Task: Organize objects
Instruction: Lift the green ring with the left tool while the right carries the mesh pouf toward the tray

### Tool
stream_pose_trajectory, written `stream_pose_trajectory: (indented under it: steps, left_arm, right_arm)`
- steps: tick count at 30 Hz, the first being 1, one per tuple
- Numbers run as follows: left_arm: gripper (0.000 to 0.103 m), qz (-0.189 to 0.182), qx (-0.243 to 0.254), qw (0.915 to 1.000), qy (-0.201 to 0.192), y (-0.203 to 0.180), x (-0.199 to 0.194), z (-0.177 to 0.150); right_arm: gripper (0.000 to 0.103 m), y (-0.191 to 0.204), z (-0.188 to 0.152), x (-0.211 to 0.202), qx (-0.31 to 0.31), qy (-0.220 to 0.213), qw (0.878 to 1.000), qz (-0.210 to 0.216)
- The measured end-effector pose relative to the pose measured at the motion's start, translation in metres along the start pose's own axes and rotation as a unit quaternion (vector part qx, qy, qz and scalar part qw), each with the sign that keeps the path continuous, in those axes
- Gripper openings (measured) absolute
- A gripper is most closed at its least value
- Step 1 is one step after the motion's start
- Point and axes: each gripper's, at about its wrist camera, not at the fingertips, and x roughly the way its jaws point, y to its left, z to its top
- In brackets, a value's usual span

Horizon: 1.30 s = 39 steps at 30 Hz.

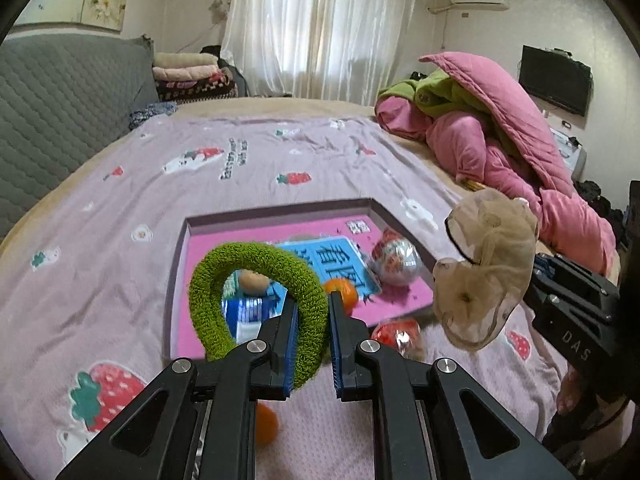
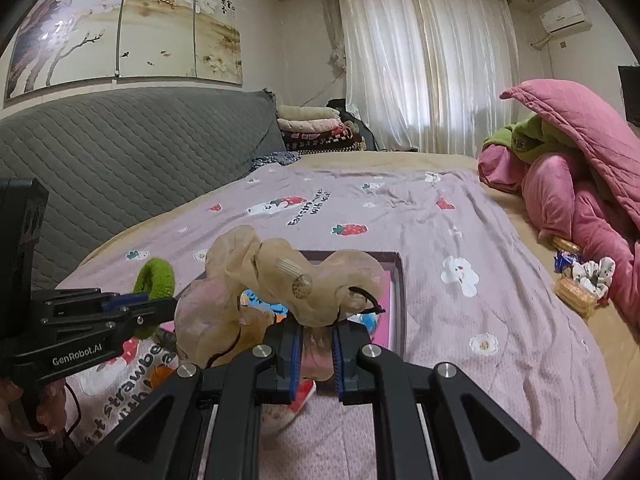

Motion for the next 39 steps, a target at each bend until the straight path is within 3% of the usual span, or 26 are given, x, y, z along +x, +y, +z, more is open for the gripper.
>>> stream_pose_trajectory:
  steps: [39]
  left_arm:
    - [0.014,0.005,0.012,0.9994,-0.033,0.018,0.042,0.087]
  right_arm:
    - [0.013,0.008,0.065,0.051,-0.043,-0.045,0.998,-0.007]
